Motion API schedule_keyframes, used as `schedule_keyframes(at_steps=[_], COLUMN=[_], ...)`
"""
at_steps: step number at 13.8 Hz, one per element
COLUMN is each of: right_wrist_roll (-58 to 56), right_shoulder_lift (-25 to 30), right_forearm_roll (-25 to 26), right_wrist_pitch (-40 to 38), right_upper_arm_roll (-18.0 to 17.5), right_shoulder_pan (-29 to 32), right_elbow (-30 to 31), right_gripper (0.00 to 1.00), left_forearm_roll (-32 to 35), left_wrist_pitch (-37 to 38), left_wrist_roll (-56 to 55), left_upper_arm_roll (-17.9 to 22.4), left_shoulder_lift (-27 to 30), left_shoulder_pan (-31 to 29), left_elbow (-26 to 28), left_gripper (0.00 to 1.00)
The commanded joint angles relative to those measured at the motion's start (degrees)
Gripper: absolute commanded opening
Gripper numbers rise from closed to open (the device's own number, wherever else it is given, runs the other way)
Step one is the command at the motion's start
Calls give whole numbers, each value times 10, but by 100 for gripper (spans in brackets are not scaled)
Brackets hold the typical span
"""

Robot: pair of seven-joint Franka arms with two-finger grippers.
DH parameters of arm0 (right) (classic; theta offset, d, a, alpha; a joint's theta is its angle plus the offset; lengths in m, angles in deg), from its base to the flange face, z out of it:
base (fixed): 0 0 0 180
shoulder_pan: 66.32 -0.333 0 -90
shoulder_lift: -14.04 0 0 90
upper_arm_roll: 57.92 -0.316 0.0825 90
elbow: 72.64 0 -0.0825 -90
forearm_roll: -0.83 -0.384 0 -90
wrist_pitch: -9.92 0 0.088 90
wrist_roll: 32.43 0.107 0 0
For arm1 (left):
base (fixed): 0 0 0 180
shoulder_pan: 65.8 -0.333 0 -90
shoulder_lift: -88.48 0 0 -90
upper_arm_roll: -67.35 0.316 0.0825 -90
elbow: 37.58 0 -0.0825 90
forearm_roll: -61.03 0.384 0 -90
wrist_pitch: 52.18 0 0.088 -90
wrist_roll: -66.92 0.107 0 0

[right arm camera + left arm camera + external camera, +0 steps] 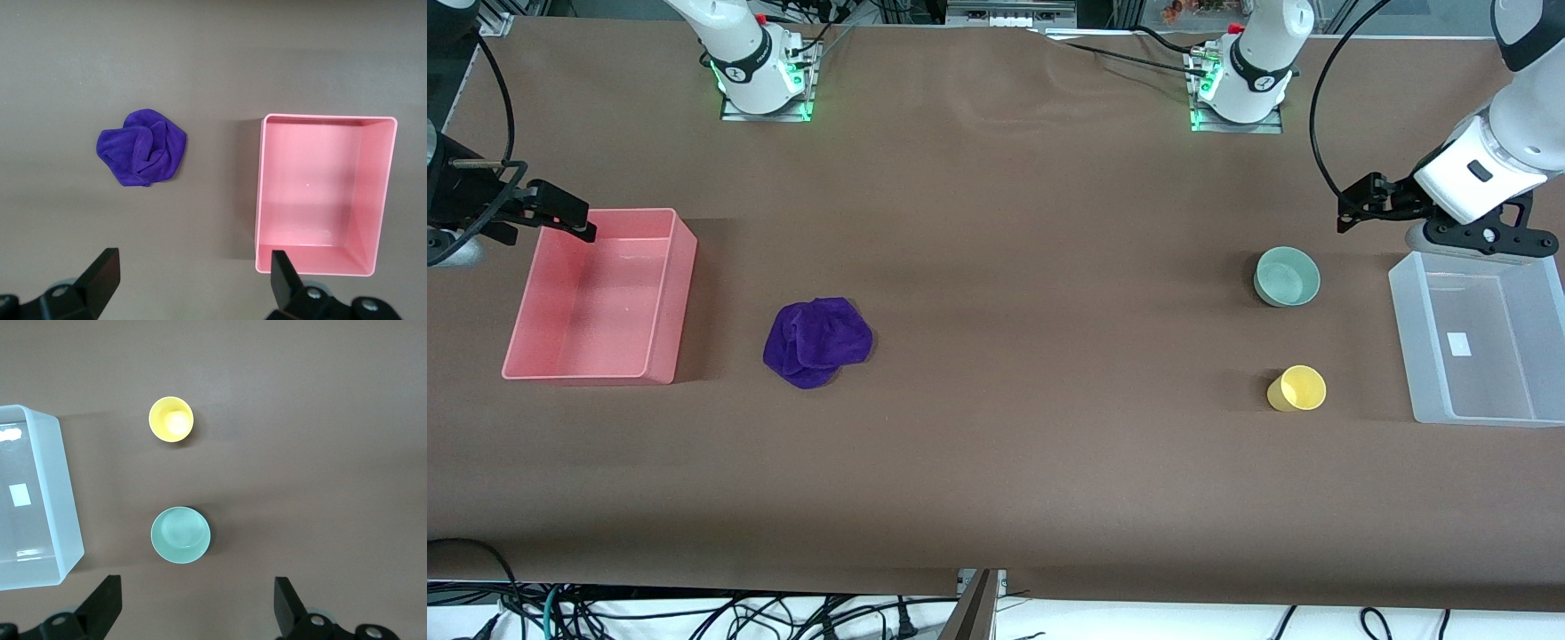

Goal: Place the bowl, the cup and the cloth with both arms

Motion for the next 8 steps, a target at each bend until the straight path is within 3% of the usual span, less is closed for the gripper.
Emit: schedule_keyframes(at_steps=[1, 8], right_wrist_roll=[-8, -7], right_shoulder_lift=[-4, -4], right_forearm_roll=[-1, -1], right_wrist_pitch=[-7, -7], right_upper_arm_roll=[-1, -1], right_shoulder_pan=[4, 4], right_elbow=[-13, -13], right_gripper=[100, 100], left_forearm_roll=[-5, -5], left_wrist_pitch=[4, 6], left_wrist_roll=[-5, -4], left_upper_arm_roll=[5, 6], left_shoulder_lift=[6, 3], left_shoulder_pan=[5, 5], left_elbow=[-1, -3], left_gripper=[100, 100])
